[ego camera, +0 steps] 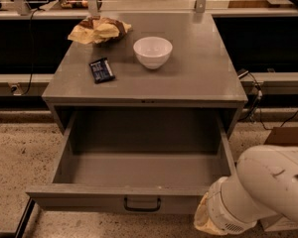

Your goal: Close top drawer

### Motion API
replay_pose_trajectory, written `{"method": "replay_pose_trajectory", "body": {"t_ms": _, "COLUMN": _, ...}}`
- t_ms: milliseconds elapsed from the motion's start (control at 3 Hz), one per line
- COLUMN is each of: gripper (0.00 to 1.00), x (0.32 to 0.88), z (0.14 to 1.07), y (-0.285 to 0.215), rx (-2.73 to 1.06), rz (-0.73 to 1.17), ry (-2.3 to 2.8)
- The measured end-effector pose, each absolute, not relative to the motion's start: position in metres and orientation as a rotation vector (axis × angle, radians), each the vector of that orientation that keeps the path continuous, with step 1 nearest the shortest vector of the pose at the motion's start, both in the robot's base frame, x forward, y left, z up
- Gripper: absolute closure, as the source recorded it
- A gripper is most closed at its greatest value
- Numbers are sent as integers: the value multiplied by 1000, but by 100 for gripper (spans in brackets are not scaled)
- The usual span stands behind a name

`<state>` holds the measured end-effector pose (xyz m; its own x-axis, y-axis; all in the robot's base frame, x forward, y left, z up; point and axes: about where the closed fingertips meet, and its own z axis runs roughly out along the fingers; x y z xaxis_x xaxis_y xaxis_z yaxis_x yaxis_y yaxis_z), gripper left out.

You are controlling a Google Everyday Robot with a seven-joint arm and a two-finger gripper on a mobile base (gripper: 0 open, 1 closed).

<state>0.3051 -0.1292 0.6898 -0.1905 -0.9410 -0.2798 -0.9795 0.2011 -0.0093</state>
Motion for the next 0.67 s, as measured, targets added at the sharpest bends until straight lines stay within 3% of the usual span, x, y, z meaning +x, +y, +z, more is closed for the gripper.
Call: {"method": "replay_pose_trajectory", "body": {"t_ms": 667, "gripper": 100, "x": 304, "z": 647, "y": -131, "rx": -1816, "rz": 322, "ry": 2133}}
